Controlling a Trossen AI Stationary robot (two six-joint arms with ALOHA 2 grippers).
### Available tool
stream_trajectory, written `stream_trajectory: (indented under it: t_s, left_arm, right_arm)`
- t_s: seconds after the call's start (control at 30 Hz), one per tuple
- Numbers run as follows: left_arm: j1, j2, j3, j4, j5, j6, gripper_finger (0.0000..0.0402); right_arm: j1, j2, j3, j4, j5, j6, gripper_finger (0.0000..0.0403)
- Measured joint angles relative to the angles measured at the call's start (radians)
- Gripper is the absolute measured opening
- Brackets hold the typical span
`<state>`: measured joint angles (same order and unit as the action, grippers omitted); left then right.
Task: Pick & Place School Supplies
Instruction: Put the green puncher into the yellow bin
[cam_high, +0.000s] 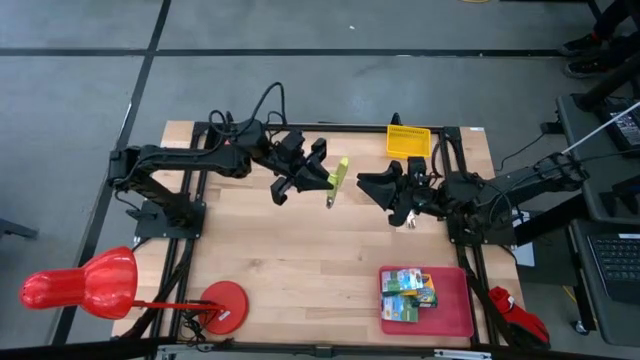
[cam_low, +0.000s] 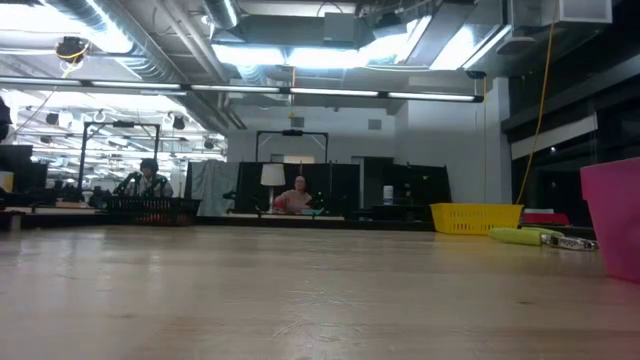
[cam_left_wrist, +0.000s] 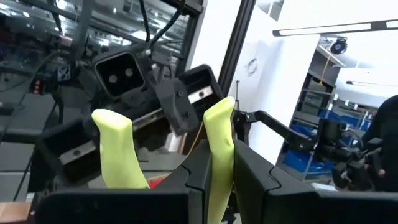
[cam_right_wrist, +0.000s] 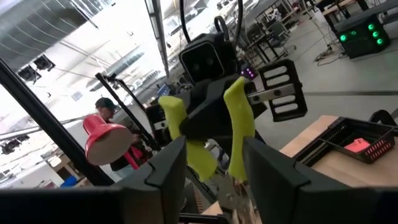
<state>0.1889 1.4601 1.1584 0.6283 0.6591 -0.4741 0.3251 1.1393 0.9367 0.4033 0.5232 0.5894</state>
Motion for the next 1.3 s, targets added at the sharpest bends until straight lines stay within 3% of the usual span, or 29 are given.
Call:
stream_trajectory:
  t_s: [0.53, 1.3]
  left_arm:
    - [-0.026, 0.022, 0.000, 0.023, -0.050, -0.013, 0.0038]
    - [-0.031, 0.020, 0.000, 0.026, -0.063, -0.040, 0.0038]
  right_arm:
    - [-0.095, 0.055, 0.000, -0.008, -0.119, 0.041, 0.0159]
    - [-0.155, 0.080, 0.000, 0.031, -0.157, 0.050, 0.0159]
